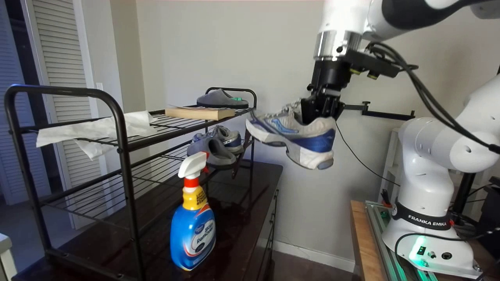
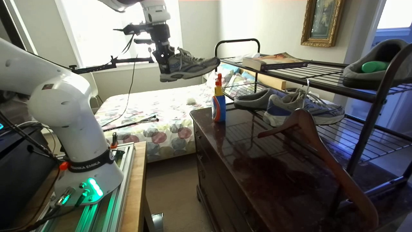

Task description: Pick up the sneaker from the countertop and put it on the book on the topmost shelf.

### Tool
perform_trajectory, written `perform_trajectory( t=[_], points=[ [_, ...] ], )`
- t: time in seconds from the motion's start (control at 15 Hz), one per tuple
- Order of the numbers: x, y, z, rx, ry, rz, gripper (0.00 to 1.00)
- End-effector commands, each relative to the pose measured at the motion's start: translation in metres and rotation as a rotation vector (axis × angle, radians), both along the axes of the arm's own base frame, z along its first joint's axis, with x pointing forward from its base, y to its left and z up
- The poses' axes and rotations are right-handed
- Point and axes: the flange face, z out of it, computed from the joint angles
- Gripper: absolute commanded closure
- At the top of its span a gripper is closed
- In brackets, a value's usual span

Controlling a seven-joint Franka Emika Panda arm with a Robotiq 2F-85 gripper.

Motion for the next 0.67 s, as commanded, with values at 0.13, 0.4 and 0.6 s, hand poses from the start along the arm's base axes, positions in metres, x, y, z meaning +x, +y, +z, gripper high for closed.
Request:
perform_trajectory(
  t=[0.13, 0.4, 0.6],
  points=[
    [-0.001, -0.014, 0.057, 0.038, -0.07, 0.039, 0.86],
    [0.002, -0.018, 0.059, 0.04, -0.066, 0.045, 0.97],
    [0.018, -0.054, 0.108, -0.157, -0.128, 0.066, 0.97]
  ],
)
